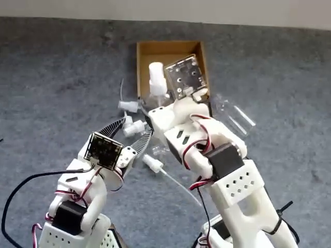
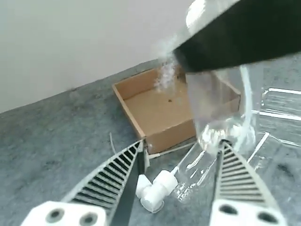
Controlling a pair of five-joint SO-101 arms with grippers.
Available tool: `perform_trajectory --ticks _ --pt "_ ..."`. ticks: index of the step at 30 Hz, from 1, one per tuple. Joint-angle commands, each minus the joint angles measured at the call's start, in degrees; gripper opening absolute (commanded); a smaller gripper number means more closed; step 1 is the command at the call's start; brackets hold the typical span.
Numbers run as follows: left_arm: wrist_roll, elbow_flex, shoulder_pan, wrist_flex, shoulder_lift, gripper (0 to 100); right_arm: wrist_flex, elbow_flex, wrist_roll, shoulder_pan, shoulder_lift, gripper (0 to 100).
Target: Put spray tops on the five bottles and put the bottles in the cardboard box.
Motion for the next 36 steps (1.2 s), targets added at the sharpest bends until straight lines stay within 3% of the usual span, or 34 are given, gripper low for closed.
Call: perform_trajectory --ticks 1,6,10,19,24,30,36 --pt "-0.4 -0.2 -1.5 -1.8 -0.5 19 -6.2 -1.4 2.4 4.6 2.9 0.3" --pt "-0.3 3.0 -5.1 -2.6 -0.2 19 -16.9 -6.2 3.2 8.6 16.1 0.3" --pt "-0.2 6.5 -9.3 -10.3 0.1 19 -23.3 -15.3 3.3 8.7 30.0 0.3" --pt "-0.4 8.7 -9.4 -13.5 0.1 19 -24.8 -41.3 3.5 8.7 57.3 0.3" --pt "-0.4 8.8 -9.4 -13.5 0.1 19 -24.9 -48.7 3.5 11.4 61.9 0.3" --pt "-0.4 8.8 -9.4 -13.5 0.1 19 -33.9 -48.7 3.1 13.5 64.7 0.3" --pt "-0.4 8.8 -9.4 -13.5 0.1 19 -34.2 -48.8 2.1 13.2 69.4 0.3"
